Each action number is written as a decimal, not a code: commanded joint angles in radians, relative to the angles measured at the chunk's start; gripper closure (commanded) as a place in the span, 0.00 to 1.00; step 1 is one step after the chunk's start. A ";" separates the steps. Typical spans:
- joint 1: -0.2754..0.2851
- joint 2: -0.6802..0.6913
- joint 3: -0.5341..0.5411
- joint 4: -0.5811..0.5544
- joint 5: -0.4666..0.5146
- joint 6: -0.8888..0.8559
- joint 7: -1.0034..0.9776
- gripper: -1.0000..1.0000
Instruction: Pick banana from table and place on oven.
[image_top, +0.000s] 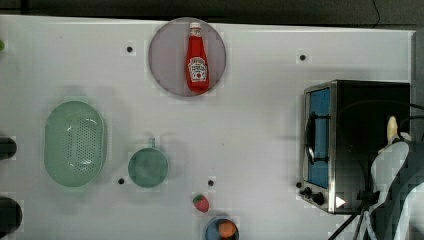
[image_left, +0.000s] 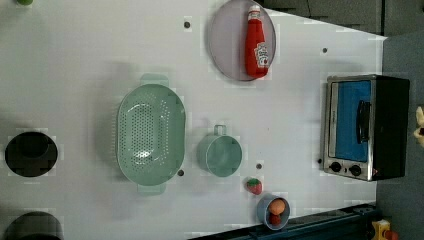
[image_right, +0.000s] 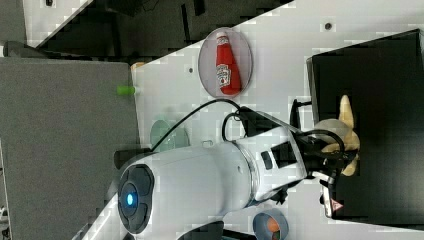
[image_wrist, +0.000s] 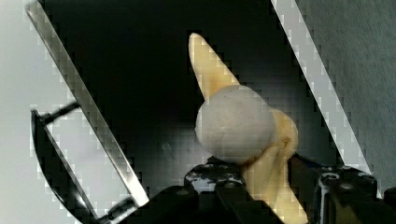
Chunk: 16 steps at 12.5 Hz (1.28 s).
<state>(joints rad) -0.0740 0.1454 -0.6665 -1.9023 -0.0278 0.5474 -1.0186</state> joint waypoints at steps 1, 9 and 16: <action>0.015 0.007 -0.001 0.011 0.020 -0.001 -0.059 0.28; 0.071 -0.115 0.066 0.140 -0.003 -0.254 0.040 0.00; 0.106 -0.310 0.406 0.160 -0.023 -0.494 0.774 0.00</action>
<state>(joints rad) 0.0069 -0.2042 -0.2952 -1.7275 -0.0513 0.0630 -0.4592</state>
